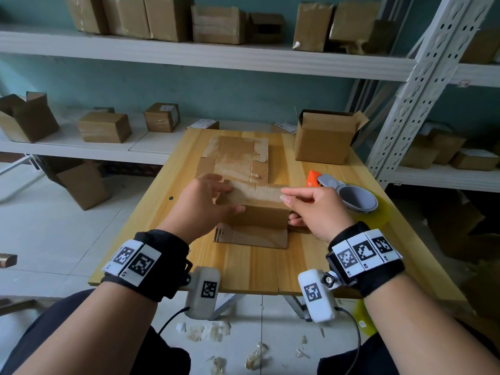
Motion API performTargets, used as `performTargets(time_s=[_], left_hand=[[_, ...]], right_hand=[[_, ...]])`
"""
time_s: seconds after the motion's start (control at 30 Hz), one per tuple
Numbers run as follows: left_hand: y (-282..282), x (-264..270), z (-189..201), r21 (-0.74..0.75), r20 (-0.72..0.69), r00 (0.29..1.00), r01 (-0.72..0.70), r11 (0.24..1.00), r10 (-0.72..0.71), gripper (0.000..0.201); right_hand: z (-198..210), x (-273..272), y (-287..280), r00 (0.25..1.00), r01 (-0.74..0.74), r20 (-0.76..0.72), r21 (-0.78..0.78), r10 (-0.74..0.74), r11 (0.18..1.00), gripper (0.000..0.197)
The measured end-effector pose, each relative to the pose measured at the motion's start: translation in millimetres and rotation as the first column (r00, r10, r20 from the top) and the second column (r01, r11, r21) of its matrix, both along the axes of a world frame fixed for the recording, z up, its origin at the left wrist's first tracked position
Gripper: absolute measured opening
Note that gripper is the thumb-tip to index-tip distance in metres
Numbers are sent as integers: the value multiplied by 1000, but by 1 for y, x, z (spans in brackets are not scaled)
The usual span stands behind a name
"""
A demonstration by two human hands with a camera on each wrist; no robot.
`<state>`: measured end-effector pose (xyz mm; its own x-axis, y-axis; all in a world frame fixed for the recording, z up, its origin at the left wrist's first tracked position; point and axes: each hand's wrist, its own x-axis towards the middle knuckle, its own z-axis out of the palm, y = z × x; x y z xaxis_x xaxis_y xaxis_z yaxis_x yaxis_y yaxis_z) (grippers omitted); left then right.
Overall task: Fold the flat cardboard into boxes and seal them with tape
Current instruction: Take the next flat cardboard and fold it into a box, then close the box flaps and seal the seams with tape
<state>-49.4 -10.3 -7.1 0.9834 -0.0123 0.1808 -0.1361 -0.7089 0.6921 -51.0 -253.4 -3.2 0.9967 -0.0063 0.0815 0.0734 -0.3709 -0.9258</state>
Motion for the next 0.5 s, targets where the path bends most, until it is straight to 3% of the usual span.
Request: performTargets(time_s=[0.17, 0.27, 0.37, 0.5], left_hand=[[-2, 5, -4, -79, 144, 976, -152, 985, 162, 45], [0, 5, -3, -153, 236, 941, -211, 966, 243, 37], [-2, 0, 5, -258, 276, 924, -196, 946, 266, 25], [-10, -7, 10, -444, 201, 955, -109, 889, 218, 7]], right_hand=[[-4, 5, 12, 993, -116, 27, -30, 117, 993, 50], [-1, 6, 17, 993, -121, 12, 38, 121, 992, 55], [2, 7, 17, 995, -92, 51, 35, 90, 995, 53], [3, 6, 16, 995, -58, 84, 61, 53, 996, 44]])
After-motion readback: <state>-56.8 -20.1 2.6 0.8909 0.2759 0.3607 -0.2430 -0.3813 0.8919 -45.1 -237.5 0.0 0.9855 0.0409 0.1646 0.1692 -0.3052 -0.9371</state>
